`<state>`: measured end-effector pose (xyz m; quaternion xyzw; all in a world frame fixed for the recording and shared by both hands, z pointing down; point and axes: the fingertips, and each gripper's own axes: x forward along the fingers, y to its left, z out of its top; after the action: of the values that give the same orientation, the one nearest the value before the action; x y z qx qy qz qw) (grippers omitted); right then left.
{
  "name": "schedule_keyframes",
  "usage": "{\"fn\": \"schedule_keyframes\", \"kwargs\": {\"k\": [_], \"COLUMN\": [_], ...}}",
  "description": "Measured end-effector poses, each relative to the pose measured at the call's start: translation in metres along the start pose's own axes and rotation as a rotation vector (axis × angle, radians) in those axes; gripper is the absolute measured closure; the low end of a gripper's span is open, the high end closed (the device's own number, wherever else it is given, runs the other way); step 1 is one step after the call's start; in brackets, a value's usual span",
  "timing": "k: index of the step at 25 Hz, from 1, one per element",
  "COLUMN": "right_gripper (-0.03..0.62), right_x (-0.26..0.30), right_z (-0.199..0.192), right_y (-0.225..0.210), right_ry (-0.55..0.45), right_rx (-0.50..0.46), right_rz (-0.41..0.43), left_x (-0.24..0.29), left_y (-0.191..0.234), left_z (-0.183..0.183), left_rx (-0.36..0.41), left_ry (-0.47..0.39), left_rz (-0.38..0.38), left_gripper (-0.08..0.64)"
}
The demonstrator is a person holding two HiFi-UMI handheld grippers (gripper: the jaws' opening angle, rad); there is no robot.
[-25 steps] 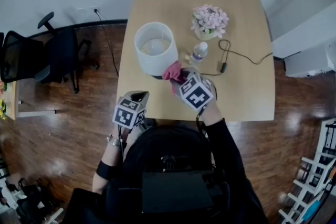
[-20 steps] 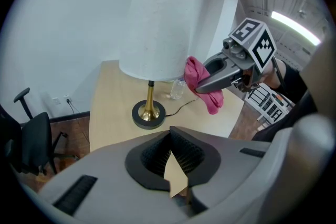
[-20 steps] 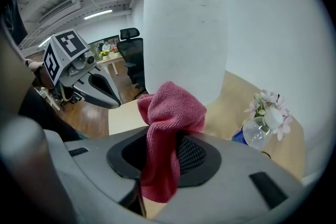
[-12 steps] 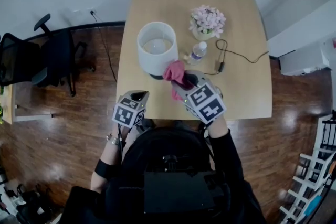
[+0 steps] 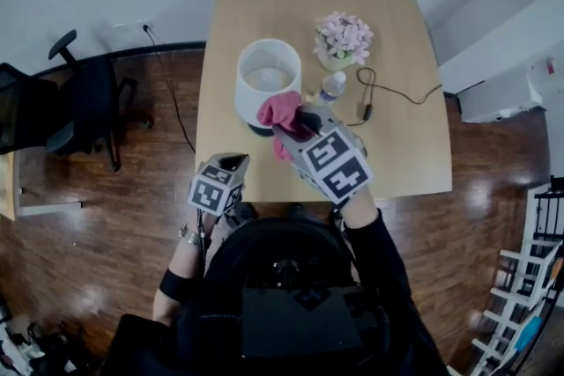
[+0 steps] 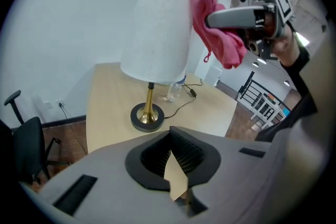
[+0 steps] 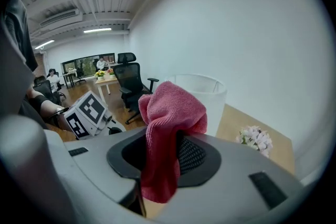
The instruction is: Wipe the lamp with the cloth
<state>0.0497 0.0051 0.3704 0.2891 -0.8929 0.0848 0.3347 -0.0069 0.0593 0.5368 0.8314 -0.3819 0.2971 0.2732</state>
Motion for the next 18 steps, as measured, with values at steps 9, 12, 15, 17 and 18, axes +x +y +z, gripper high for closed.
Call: {"fn": "schedule_keyframes", "kwargs": {"k": [9,12,15,17,18], "right_gripper": [0.463,0.463,0.463,0.463,0.463], "right_x": [0.051,0.065,0.077,0.084,0.088], "right_z": [-0.07,-0.089,-0.103,-0.111,-0.114], "right_y": [0.007,0.012,0.017,0.022,0.024], "right_ry": [0.145,0.189,0.221,0.242,0.251], "right_rx": [0.124,0.148,0.18,0.2,0.208], "right_rz": [0.003,0.005,0.0,-0.008,-0.009], "left_x": [-0.011,-0.016,-0.021,-0.024,-0.025], "left_y": [0.017,0.018,0.019,0.02,0.02], "left_z": [-0.022,-0.028,-0.035,-0.04,-0.042], "left_rx": [-0.027,-0.028,-0.026,-0.019,-0.014], "left_ry": [0.016,0.017,0.02,0.023,0.025], "left_rz": [-0.016,-0.026,-0.04,-0.052,-0.059], "left_gripper": [0.558,0.558,0.558,0.558,0.558]}}
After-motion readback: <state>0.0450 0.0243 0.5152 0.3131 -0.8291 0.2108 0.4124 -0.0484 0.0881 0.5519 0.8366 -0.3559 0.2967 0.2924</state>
